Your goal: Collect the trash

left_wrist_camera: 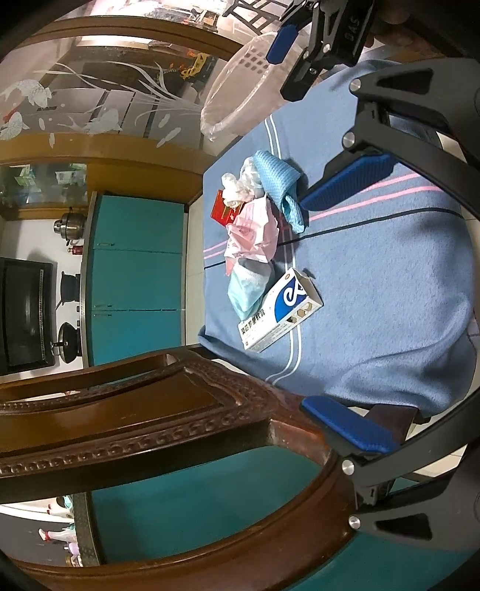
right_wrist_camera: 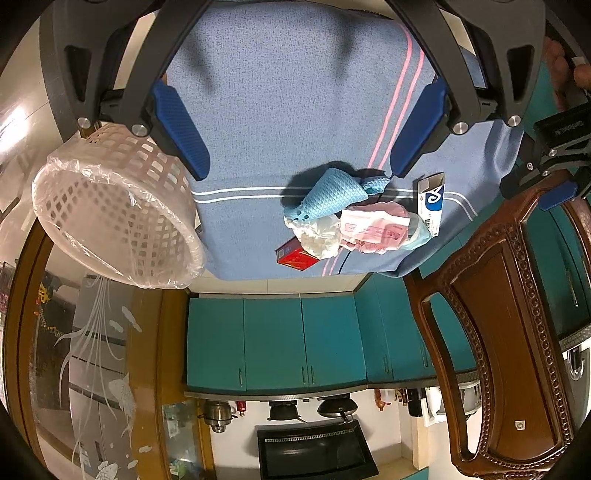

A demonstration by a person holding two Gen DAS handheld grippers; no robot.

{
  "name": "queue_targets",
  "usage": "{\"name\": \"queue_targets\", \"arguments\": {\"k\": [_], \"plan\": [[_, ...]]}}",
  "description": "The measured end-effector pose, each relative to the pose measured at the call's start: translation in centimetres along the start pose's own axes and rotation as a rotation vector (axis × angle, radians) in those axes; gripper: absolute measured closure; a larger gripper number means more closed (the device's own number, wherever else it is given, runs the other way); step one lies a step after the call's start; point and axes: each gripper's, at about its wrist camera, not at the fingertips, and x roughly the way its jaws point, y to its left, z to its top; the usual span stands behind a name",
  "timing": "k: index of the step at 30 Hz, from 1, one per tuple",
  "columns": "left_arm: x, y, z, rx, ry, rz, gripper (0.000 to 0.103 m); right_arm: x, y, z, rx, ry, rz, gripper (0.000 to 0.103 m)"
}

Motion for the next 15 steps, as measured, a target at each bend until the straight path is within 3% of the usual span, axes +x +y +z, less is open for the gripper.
{"name": "queue_targets", "arguments": {"k": [6, 9, 11, 15], "plan": [[-0.1, -0.4, 0.0, 0.01, 0.0, -0.01, 0.003, 0.7, 0.2, 0.2, 0.024, 0.02, 0.027, 0.007], [-0.2, -0.5, 0.1, 0.003, 0.0, -0.017, 0.003, 2.6, -0.6, 0.8, 0.167, 0.074, 0.124, 0.008], [-0.1, -0.7, 0.1, 0.005, 0.002, -0.02, 0.003, 4.8, -1.6, 1.0, 0.3, 0.127, 0.196, 0.021], [0.0, -1.1, 0.0, 0.011, 0.006, -0.023, 0.003, 9.3, -3.1, 1.0, 0.494, 0.217, 0.253, 0.04]]}}
